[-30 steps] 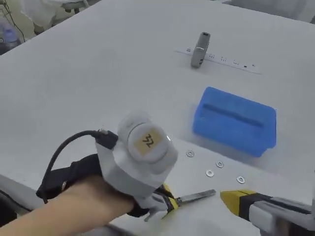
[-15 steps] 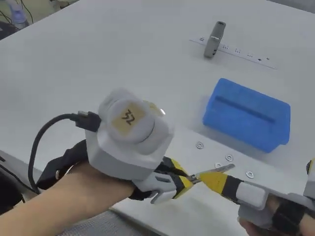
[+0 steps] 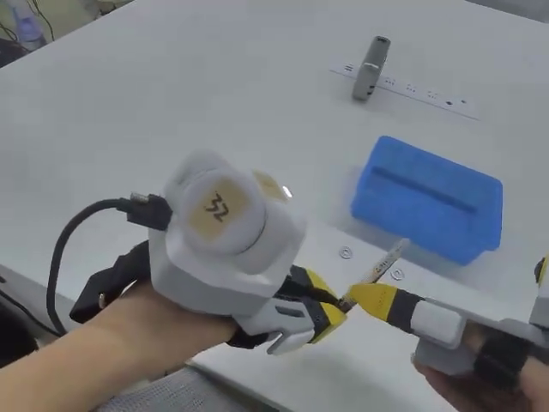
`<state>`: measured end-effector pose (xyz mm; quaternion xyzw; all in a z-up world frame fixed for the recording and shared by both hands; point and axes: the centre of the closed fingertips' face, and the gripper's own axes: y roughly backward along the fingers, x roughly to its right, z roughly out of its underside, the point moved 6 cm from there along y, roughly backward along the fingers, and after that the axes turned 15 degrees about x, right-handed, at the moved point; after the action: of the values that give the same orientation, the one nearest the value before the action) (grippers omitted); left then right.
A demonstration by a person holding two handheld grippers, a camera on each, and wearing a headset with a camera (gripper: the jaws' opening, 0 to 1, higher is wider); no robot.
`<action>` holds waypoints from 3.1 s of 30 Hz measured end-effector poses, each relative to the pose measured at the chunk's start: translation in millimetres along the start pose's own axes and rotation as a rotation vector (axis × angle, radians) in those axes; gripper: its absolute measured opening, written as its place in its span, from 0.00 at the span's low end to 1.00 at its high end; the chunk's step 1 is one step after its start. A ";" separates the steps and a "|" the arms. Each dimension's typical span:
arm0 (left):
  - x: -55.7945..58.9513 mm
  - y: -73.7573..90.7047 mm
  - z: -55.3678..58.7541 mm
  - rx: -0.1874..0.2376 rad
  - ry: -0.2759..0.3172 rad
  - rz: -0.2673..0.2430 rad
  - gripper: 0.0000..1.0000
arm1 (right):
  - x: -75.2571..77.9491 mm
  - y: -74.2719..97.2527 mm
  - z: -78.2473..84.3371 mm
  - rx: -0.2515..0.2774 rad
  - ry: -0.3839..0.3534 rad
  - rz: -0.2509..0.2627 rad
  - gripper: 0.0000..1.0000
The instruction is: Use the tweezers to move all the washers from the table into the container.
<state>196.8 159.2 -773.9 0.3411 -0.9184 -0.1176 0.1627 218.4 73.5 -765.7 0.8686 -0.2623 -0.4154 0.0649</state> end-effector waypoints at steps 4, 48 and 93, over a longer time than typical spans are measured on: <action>-3.8 1.8 -2.0 0.017 0.006 -0.003 0.04 | -0.2 -1.5 -3.1 -0.030 0.154 -0.004 0.02; 19.6 23.5 -44.2 0.081 -0.291 0.142 0.00 | -6.8 7.1 8.3 -0.278 0.963 -0.213 0.00; -14.6 67.0 -53.2 0.322 -0.038 -0.629 0.91 | 11.6 -42.5 -49.5 -0.009 0.761 -0.007 0.03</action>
<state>188.0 212.9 -706.2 0.6263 -0.7779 -0.0222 0.0455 278.9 98.7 -755.7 0.9612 -0.2148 -0.0648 0.1603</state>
